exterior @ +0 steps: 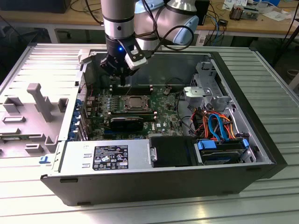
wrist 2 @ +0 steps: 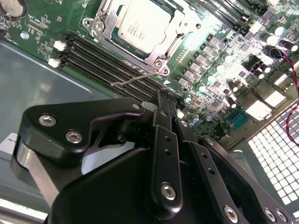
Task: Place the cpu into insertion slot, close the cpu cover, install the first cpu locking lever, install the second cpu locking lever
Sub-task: 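Install the first cpu locking lever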
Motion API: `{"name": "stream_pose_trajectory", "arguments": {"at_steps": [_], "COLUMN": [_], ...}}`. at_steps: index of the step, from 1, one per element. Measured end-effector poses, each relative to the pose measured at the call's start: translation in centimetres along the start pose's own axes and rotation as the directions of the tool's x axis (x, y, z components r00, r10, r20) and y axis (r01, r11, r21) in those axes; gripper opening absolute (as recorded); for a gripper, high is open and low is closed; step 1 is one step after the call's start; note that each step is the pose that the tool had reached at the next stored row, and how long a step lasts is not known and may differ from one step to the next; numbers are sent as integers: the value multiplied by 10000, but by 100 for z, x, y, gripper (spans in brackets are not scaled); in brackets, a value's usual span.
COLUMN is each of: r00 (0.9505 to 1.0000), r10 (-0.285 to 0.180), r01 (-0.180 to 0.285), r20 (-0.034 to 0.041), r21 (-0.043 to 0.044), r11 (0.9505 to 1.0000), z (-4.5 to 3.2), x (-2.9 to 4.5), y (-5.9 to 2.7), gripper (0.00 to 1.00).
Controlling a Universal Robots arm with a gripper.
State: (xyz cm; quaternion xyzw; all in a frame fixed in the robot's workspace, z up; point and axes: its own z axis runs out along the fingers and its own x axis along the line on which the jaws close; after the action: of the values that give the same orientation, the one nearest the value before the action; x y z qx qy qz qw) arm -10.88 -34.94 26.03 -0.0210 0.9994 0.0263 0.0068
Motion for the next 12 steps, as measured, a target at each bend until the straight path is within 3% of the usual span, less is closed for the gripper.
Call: {"name": "stream_pose_trajectory", "arguments": {"at_steps": [2,4,7,12], "r00": [10000,10000,10000,10000], "r10": [0,-4,-19,-43], "r01": [0,4,19,43], "r20": [3,0,-2,-2], "r21": [-1,16,23,22], "r11": [10000,10000,10000,10000], "z": [11,82,124,163], "x": [0,1,1,2], "y": [0,-4,-6,-8], "gripper": [11,11,11,11]}}
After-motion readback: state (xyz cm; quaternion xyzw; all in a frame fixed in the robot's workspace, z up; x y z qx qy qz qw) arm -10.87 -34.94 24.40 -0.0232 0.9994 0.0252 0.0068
